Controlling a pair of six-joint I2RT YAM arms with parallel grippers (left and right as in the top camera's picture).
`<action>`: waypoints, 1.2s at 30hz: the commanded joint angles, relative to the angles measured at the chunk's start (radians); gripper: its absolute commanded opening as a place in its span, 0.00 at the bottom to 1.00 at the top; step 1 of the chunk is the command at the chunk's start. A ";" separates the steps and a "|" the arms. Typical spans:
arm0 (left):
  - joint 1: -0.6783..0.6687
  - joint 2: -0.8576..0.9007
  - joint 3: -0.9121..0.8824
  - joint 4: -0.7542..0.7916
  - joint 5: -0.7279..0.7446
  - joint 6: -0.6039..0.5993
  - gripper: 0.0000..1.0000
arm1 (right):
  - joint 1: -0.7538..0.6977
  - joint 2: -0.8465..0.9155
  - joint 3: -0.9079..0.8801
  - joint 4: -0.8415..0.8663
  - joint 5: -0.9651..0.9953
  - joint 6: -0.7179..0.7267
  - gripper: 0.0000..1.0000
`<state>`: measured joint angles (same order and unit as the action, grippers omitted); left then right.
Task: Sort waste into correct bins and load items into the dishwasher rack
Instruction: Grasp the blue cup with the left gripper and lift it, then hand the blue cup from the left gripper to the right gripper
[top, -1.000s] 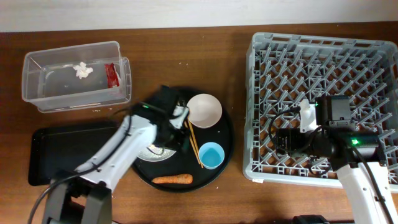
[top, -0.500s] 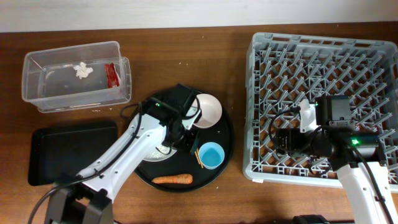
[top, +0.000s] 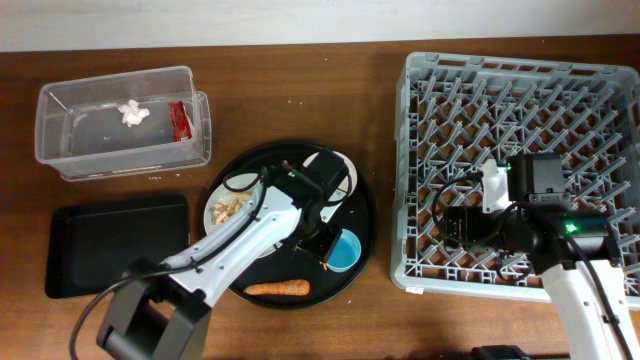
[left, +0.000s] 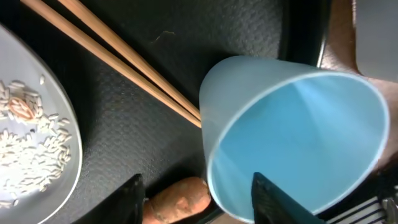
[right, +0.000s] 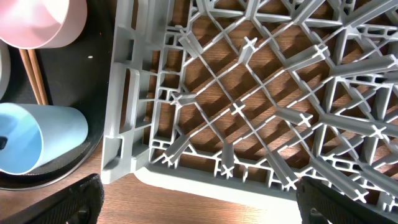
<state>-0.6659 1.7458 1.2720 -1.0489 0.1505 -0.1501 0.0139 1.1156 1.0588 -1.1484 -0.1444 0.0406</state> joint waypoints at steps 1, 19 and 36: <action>-0.004 0.033 0.004 0.023 -0.009 0.008 0.47 | 0.006 -0.003 0.014 0.001 -0.002 -0.006 0.98; 0.245 0.058 0.177 0.120 0.305 0.010 0.00 | 0.005 -0.003 0.014 0.155 0.159 0.203 0.99; 0.330 0.060 0.176 0.413 1.249 0.079 0.00 | 0.006 0.065 0.014 0.453 -0.884 -0.408 0.98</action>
<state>-0.3035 1.8084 1.4364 -0.6411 1.3556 -0.0937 0.0147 1.1793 1.0615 -0.7174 -0.9565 -0.3305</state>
